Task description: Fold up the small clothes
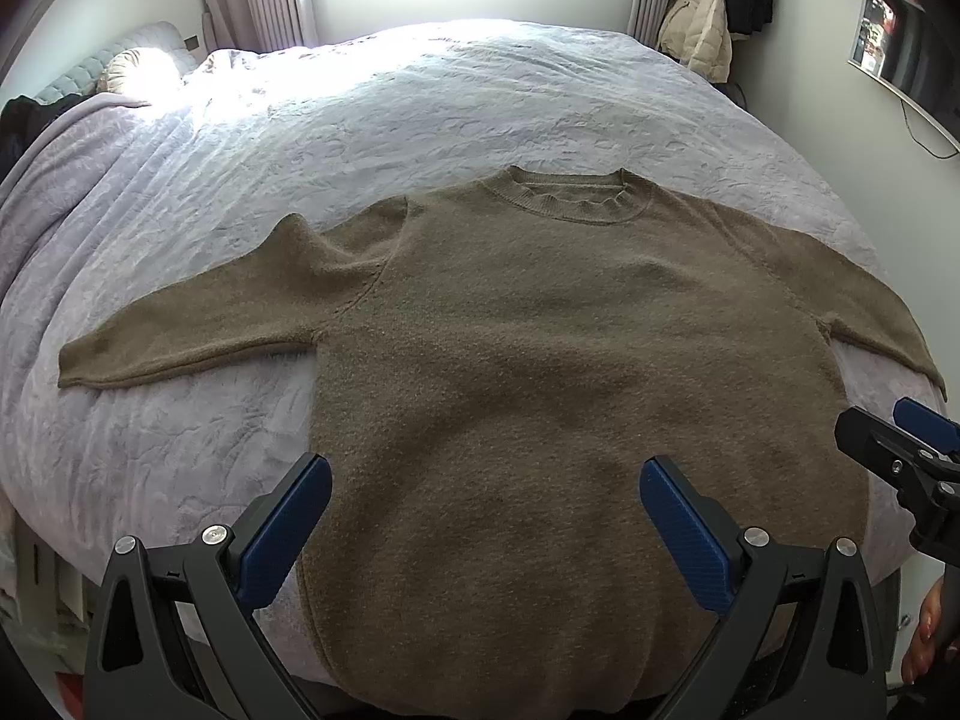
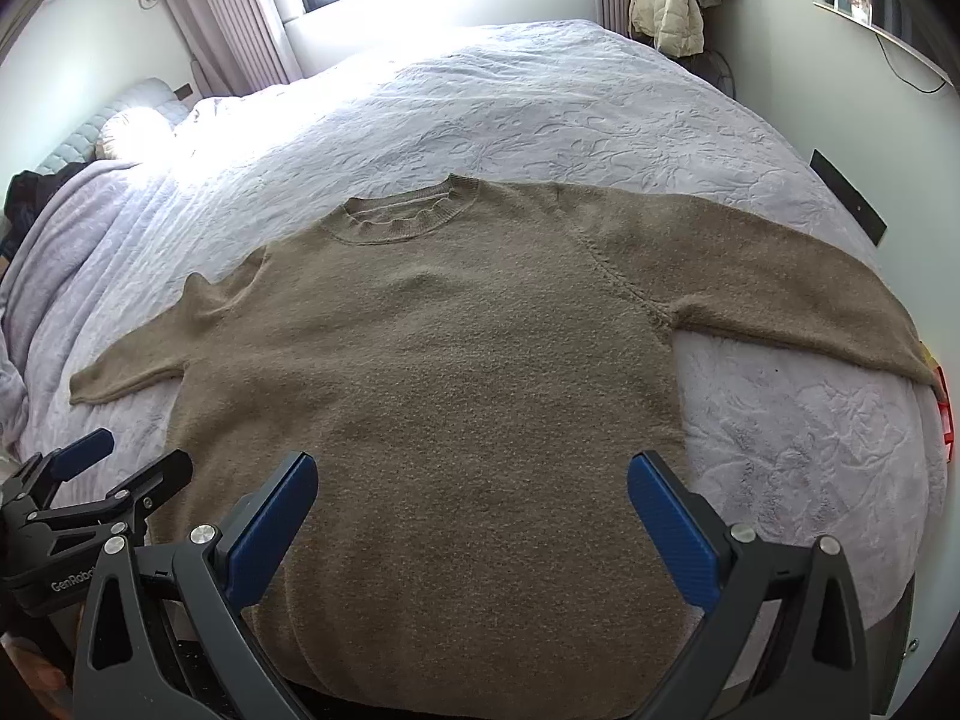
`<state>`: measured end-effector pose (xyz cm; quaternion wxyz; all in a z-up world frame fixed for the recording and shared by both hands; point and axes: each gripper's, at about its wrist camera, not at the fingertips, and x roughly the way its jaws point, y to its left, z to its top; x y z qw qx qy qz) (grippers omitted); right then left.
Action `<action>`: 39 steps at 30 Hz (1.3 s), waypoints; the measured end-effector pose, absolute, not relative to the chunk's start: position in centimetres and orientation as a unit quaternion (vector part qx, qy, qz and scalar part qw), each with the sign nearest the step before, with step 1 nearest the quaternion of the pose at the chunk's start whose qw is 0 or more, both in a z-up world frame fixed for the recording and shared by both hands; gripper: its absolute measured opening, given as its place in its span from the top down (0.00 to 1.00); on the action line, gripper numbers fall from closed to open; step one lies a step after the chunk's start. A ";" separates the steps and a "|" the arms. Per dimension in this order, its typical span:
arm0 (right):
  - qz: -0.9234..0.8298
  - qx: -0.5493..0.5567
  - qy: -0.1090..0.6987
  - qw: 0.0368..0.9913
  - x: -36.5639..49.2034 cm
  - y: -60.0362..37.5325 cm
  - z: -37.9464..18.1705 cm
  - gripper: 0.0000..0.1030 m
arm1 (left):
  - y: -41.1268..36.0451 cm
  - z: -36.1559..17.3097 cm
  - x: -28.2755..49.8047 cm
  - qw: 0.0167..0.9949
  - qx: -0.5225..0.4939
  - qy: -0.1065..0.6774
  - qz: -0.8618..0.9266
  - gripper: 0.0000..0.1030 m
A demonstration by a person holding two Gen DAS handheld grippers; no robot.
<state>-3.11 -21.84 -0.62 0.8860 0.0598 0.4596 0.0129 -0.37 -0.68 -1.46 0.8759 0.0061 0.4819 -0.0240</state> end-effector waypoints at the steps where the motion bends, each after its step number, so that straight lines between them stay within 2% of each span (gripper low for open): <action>1: 0.013 0.060 0.460 0.886 -3.1 -21.8 -0.6 0.00 | -0.7 -1.5 -0.4 0.876 0.006 0.482 -0.023 0.00; 39: 0.010 0.056 0.474 0.879 -2.0 -20.7 -1.2 0.00 | 0.4 -2.8 0.5 0.869 -0.010 0.495 -0.025 0.00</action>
